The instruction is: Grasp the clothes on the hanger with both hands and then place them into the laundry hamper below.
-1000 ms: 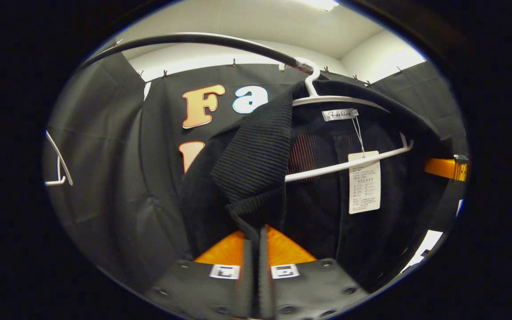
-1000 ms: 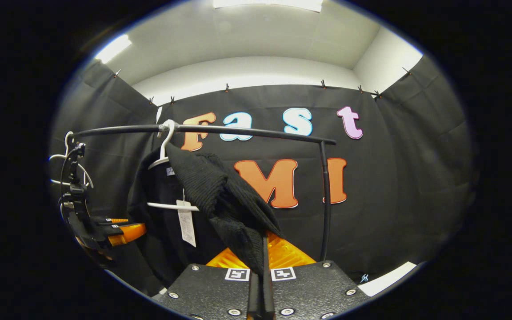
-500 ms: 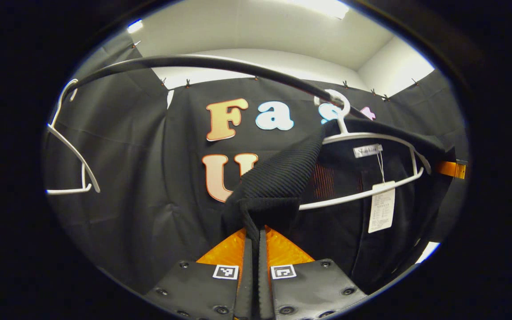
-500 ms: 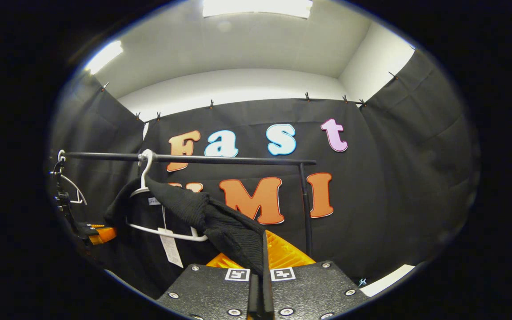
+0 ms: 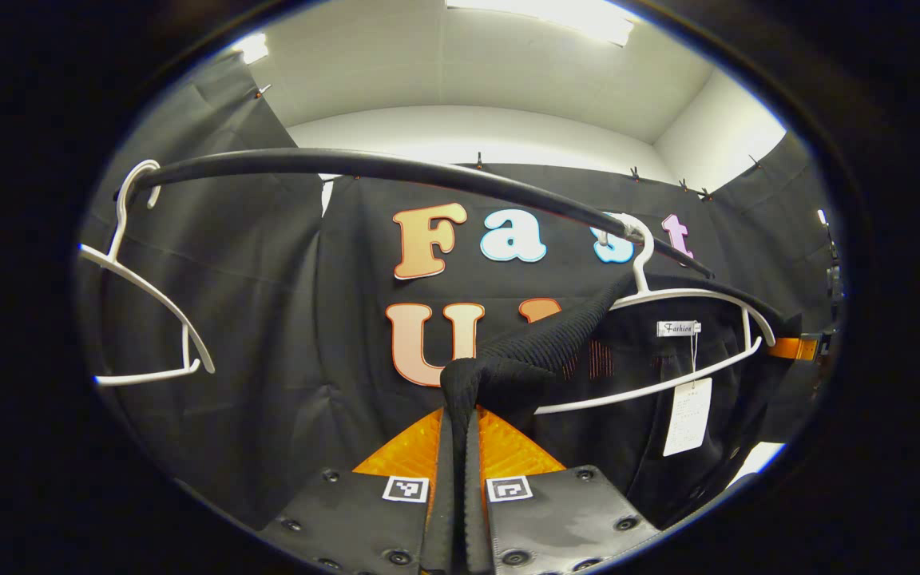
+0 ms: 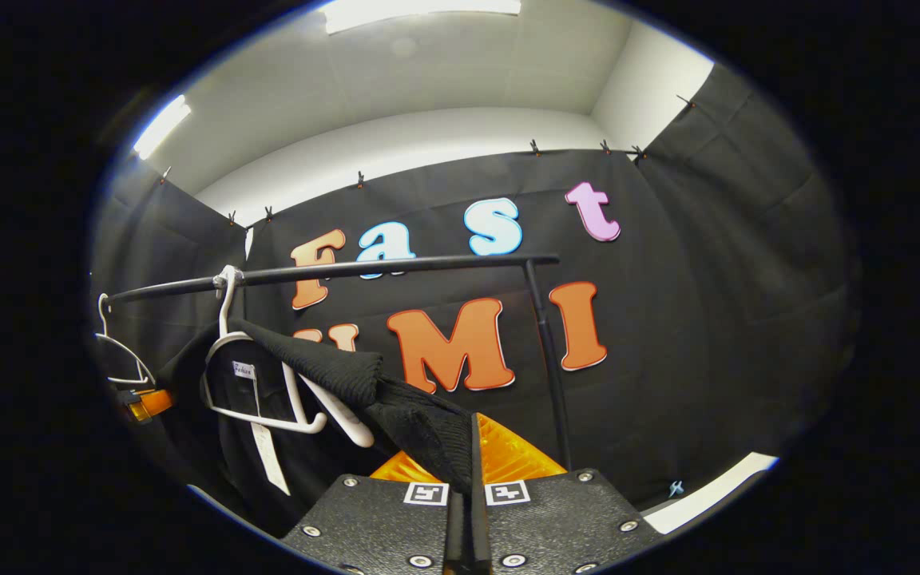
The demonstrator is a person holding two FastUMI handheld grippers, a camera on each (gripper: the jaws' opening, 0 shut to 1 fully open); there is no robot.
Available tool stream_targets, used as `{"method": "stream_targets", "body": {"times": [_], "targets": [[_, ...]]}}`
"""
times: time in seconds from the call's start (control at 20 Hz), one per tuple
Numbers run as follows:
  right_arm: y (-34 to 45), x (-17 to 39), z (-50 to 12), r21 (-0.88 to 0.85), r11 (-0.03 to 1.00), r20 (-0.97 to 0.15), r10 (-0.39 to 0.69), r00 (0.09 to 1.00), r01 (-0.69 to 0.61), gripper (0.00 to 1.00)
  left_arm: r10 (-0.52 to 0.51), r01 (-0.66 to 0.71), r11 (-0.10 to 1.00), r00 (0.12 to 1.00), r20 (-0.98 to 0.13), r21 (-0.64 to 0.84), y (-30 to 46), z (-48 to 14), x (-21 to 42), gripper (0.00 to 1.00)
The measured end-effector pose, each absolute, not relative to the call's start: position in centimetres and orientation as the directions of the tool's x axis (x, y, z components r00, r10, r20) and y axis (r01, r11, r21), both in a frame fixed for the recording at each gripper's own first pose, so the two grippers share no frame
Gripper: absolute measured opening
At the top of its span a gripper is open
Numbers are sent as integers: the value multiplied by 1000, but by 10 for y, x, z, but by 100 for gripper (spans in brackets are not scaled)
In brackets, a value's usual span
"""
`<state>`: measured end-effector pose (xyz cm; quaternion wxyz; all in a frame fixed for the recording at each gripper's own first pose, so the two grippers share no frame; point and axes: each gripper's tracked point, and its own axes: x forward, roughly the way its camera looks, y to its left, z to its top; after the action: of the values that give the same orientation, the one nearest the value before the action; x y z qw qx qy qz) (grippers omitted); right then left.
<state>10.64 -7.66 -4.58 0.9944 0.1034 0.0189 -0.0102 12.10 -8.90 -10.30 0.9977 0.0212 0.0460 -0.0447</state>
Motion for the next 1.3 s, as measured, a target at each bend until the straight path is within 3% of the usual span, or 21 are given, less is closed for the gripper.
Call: {"method": "stream_targets", "body": {"times": [0.35, 0.55, 0.6, 0.65, 0.75, 0.95, 1.05, 1.15, 1.2, 1.3], "targets": [[-42, 115, -98, 225, 974, -58, 48, 997, -34, 3, 34, -31, 998, 997, -64, 47, -31, -80, 126, 13], [-31, 114, -113, 184, 983, -50, 26, 998, -17, 2, 228, -226, 966, 974, -4, 124, 39, -66, 115, 10], [-28, 114, -112, 180, 984, -40, 24, 999, -16, 2, 220, -216, 970, 975, -21, 110, 41, -73, 117, 0], [-27, 117, -111, 183, 983, -36, 22, 999, -15, 2, 193, -189, 978, 980, -44, 86, 33, -79, 114, 8], [-27, 118, -110, 196, 981, -35, 12, 999, -5, 2, 92, -88, 995, 992, -90, 43, 3, -91, 109, 8], [-32, 110, -106, 207, 978, -30, 0, 1000, 6, 2, -207, 204, 978, 971, -118, -41, -90, -102, 92, 7], [-34, 108, -102, 206, 978, -23, -4, 1000, 9, 2, -290, 290, 957, 950, -114, -18, -127, -104, 91, 38], [-35, 103, -99, 195, 981, -20, -8, 1000, 12, 2, -302, 307, 951, 946, -116, 23, -149, -111, 91, 69], [-36, 101, -98, 192, 981, -20, -10, 1000, 13, 2, -299, 305, 952, 947, -120, 36, -155, -117, 91, 66], [-37, 98, -94, 196, 981, -14, -8, 1000, 11, 2, -288, 296, 954, 948, -132, 45, -166, -130, 98, 75]]}}
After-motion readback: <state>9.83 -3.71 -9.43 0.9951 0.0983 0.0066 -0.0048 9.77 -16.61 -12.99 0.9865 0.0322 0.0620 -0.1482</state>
